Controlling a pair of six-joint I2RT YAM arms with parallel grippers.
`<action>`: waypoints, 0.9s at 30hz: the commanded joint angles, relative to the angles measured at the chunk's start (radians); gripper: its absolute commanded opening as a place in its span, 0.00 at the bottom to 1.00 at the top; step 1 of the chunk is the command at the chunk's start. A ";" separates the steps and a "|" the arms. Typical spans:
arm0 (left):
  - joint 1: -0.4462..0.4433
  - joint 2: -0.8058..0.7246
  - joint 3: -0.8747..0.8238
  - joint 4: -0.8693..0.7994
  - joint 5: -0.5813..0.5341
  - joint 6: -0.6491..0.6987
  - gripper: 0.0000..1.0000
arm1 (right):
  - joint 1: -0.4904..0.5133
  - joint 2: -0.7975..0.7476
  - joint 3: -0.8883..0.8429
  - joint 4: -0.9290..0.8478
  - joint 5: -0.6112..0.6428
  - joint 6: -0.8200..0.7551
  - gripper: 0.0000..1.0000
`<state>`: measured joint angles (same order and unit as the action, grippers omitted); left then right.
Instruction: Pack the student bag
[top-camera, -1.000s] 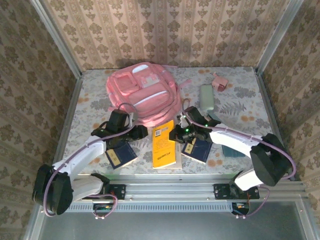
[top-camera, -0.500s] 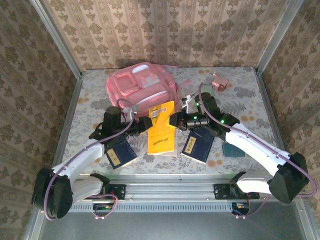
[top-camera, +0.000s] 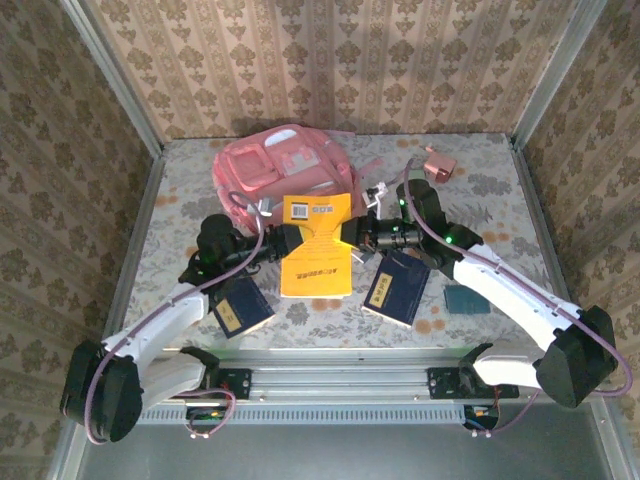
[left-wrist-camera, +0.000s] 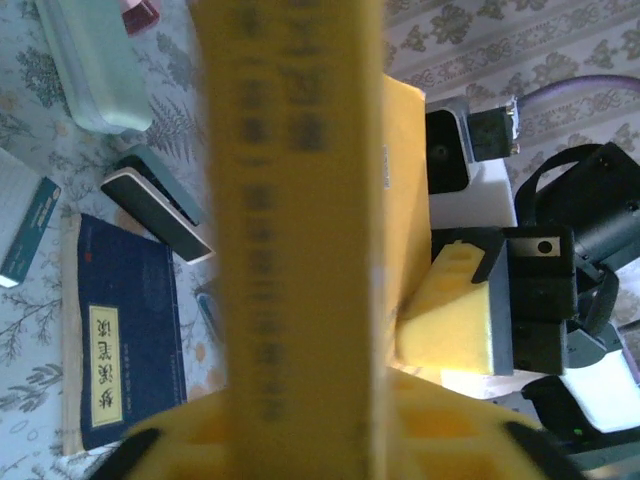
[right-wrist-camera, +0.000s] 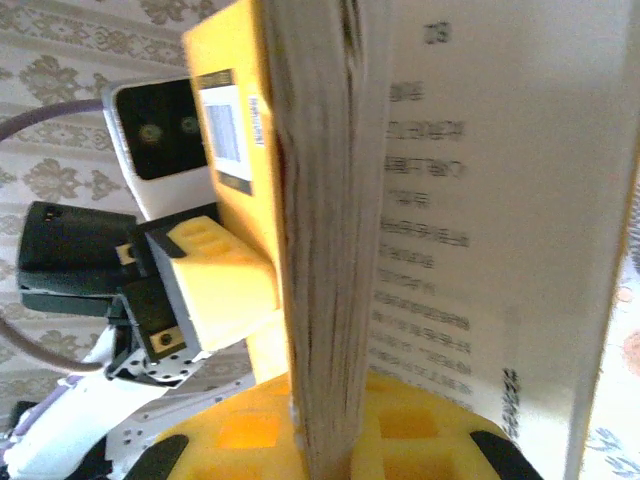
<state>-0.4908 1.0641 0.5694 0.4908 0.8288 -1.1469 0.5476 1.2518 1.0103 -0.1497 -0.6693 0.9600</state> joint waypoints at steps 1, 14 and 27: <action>-0.003 -0.045 0.024 0.039 0.019 0.031 0.09 | -0.007 -0.010 0.051 -0.114 0.084 -0.105 0.37; -0.033 -0.049 0.079 0.100 -0.016 0.016 0.00 | -0.005 0.038 -0.126 0.289 -0.040 0.080 0.91; -0.051 -0.054 0.129 -0.118 0.018 0.133 0.27 | -0.035 0.015 -0.066 0.176 -0.130 -0.041 0.08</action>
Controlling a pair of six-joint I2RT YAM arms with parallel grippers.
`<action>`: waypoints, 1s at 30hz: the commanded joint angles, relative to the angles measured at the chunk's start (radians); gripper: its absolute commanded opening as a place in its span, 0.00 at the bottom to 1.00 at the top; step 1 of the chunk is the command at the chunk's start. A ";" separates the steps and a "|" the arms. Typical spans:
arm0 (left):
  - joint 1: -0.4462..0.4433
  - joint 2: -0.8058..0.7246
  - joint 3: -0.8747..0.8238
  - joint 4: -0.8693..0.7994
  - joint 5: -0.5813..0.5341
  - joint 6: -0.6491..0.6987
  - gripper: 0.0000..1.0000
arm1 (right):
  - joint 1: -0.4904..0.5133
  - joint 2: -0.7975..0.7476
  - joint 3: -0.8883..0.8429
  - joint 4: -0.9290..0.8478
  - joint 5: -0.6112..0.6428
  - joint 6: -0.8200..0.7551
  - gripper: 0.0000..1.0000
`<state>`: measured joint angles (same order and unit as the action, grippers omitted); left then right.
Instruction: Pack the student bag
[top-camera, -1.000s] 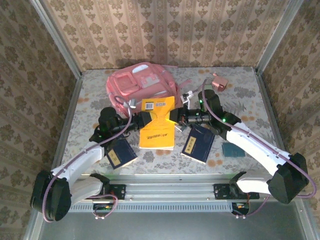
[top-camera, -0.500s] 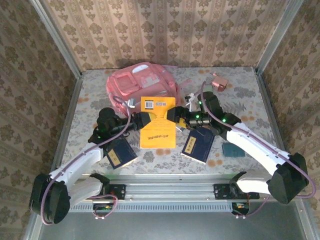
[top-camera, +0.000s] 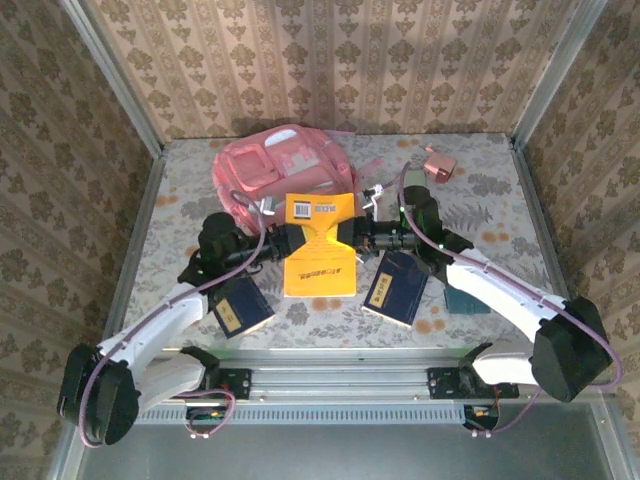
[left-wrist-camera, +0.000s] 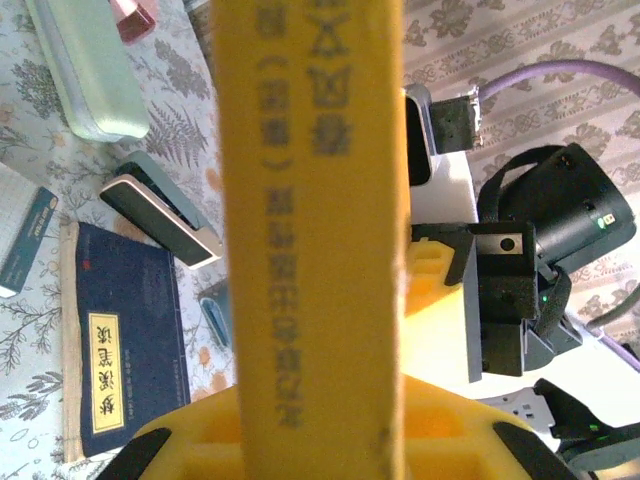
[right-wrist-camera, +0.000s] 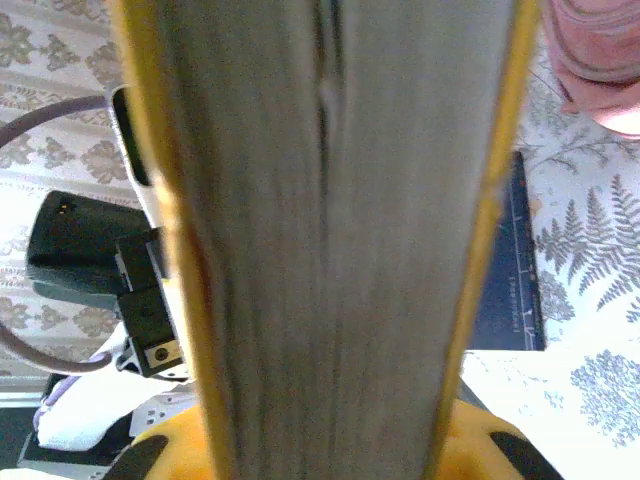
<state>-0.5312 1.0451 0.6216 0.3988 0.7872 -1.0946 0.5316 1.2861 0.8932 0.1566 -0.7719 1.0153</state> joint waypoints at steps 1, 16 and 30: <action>-0.010 -0.032 0.085 -0.047 0.073 0.096 0.34 | -0.026 -0.021 0.064 -0.170 -0.040 -0.129 0.06; -0.041 0.035 0.153 -0.093 0.149 0.194 0.00 | -0.064 -0.031 0.105 -0.296 -0.094 -0.247 0.17; -0.018 -0.026 0.163 0.121 -0.288 0.001 0.00 | -0.079 -0.243 -0.271 0.320 0.174 0.212 0.87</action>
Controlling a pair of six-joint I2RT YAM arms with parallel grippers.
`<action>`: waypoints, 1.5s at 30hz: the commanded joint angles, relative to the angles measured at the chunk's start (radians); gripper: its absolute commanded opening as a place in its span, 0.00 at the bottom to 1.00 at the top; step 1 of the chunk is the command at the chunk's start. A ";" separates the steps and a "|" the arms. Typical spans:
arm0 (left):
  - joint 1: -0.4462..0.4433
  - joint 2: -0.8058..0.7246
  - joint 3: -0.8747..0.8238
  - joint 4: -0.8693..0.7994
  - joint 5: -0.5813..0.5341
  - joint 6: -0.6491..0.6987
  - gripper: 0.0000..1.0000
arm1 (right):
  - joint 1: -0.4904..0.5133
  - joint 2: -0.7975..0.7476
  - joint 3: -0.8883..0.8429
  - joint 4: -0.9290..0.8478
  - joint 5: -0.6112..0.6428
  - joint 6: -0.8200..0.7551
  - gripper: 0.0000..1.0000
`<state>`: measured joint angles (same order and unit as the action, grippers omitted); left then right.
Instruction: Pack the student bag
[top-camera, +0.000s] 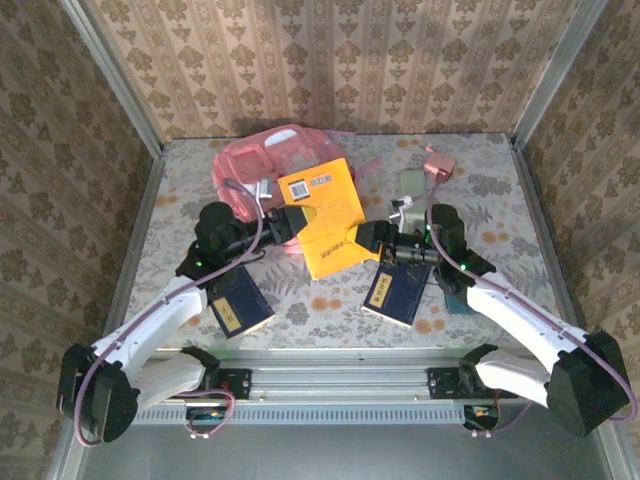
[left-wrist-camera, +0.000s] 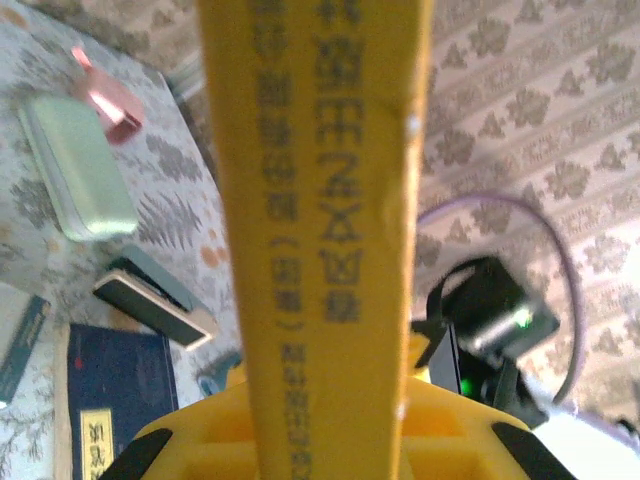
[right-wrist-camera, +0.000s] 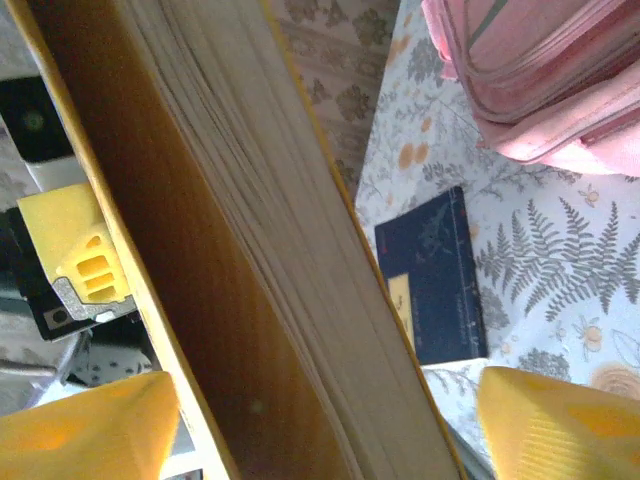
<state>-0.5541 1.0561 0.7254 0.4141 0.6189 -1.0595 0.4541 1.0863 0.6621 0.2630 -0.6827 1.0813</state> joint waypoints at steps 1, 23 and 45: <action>0.005 -0.038 0.067 0.107 -0.141 -0.034 0.00 | 0.005 -0.056 -0.062 0.268 0.106 0.181 0.93; -0.044 0.033 0.112 0.256 -0.292 -0.114 0.00 | 0.199 0.125 -0.071 0.675 0.491 0.359 1.00; -0.107 0.056 0.038 0.214 -0.388 -0.076 0.00 | 0.199 0.116 0.055 0.550 0.569 0.232 0.15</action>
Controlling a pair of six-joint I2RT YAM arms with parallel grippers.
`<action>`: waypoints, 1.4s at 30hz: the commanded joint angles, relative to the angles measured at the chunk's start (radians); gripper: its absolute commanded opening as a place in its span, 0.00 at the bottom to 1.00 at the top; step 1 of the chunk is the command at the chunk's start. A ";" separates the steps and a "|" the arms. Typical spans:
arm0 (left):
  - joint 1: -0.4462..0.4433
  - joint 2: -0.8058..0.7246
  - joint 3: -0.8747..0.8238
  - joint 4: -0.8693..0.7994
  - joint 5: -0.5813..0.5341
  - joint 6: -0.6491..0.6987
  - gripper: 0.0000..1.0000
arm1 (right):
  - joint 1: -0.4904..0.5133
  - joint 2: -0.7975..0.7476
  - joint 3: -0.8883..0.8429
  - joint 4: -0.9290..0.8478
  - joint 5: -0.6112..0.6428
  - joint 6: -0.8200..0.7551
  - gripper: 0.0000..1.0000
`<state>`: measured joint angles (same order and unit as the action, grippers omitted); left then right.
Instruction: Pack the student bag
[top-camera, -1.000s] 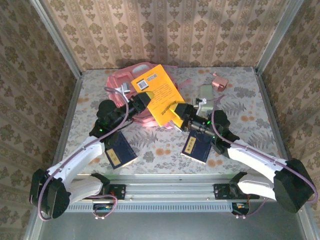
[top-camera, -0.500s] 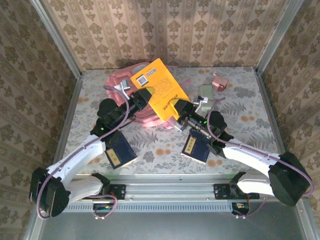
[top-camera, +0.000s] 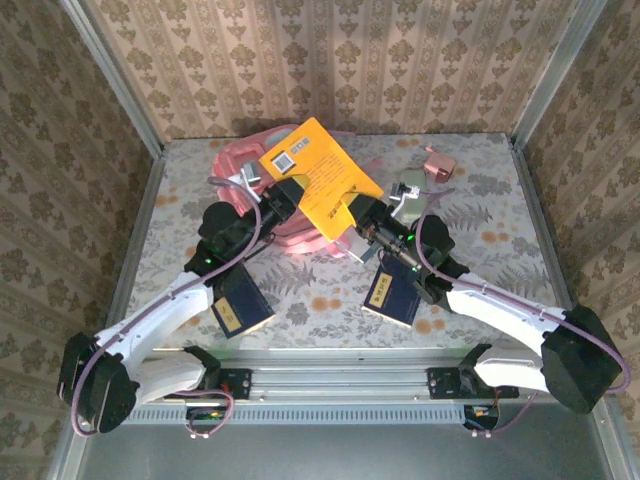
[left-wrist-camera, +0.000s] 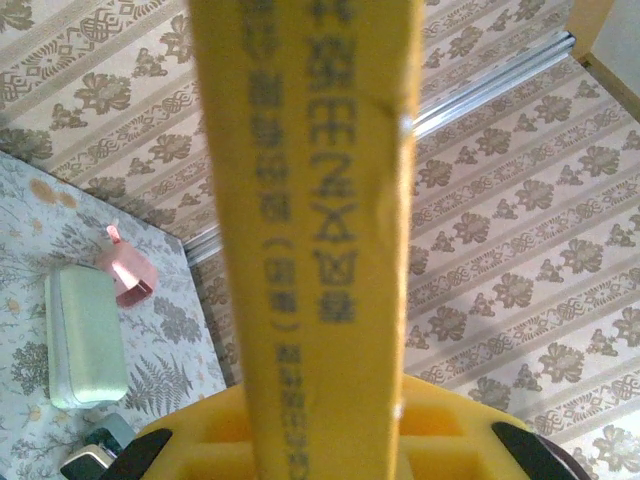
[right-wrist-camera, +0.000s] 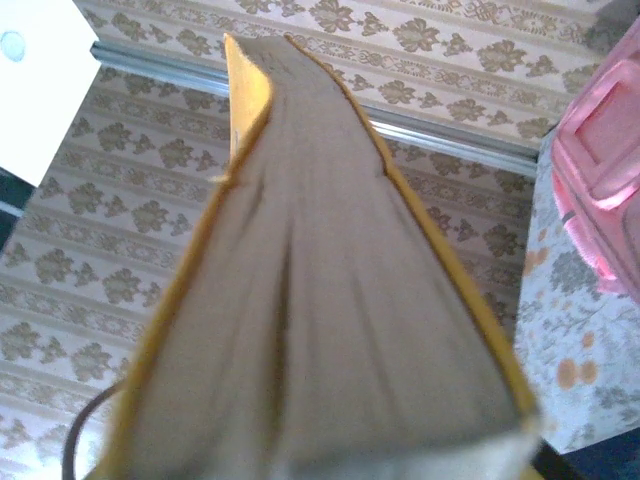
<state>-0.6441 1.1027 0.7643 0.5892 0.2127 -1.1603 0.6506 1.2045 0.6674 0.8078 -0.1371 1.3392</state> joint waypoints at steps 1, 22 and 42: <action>-0.017 0.012 0.002 0.028 0.023 0.029 0.00 | -0.001 -0.006 0.048 -0.007 0.023 -0.034 0.10; 0.354 0.635 0.739 -1.190 0.322 0.858 0.58 | -0.167 -0.423 0.036 -0.922 0.000 -0.567 0.00; 0.388 1.200 1.246 -1.341 0.843 1.038 0.40 | -0.266 -0.448 0.060 -1.106 -0.092 -0.690 0.00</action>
<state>-0.2550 2.3226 2.0380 -0.8024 0.9028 -0.1177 0.3992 0.7509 0.6746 -0.3283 -0.1875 0.6827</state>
